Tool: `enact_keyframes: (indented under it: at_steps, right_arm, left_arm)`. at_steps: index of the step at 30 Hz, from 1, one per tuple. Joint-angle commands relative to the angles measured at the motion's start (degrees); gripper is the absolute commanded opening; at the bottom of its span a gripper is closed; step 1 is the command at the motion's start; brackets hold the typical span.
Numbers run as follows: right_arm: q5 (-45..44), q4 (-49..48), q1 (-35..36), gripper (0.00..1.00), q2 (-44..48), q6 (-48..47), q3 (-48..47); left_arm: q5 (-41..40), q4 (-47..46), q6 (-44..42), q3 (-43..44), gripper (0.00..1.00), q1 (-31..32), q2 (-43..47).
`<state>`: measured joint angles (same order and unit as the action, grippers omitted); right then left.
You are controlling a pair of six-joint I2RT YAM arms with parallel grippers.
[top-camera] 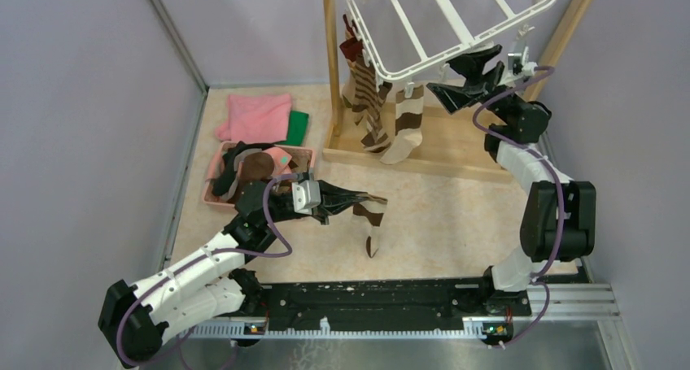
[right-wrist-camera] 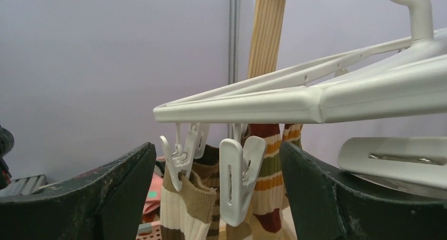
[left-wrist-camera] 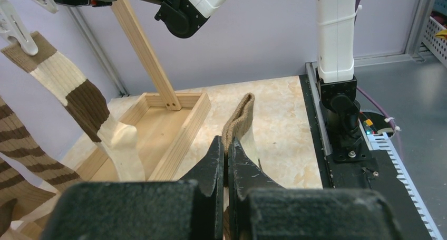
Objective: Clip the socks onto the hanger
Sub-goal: Clamp the sock onto the hanger.
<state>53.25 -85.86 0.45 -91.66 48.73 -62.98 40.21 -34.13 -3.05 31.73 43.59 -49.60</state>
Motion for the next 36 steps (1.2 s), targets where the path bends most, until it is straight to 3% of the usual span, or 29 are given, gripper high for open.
enact_keyframes:
  at_steps: [1, 11, 20, 27, 36]
  right_arm:
    - [0.09, -5.90, -0.27, 0.86, 3.78, -7.40, 1.35]
    - [-0.22, 11.80, -1.99, 0.89, 14.58, -25.62, 7.50]
    - [4.32, 14.13, -3.01, 0.83, 11.13, -21.24, 1.53]
    - [2.43, 18.15, -3.44, 0.79, 11.35, -22.42, 1.73]
    - [2.38, 12.32, -3.44, 0.75, 8.38, -16.21, 0.65]
  left_arm:
    - [0.92, -1.11, -0.92, 2.19, 0.00, 0.26, 1.00]
    - [1.14, -1.27, -0.91, 2.28, 0.00, 0.26, 0.54]
    - [1.30, -0.87, -0.90, 2.30, 0.00, 0.26, 0.94]
    - [1.35, -0.98, -0.96, 2.33, 0.00, 0.26, 0.71]
    - [1.49, -1.11, -0.90, 2.46, 0.00, 0.26, 0.54]
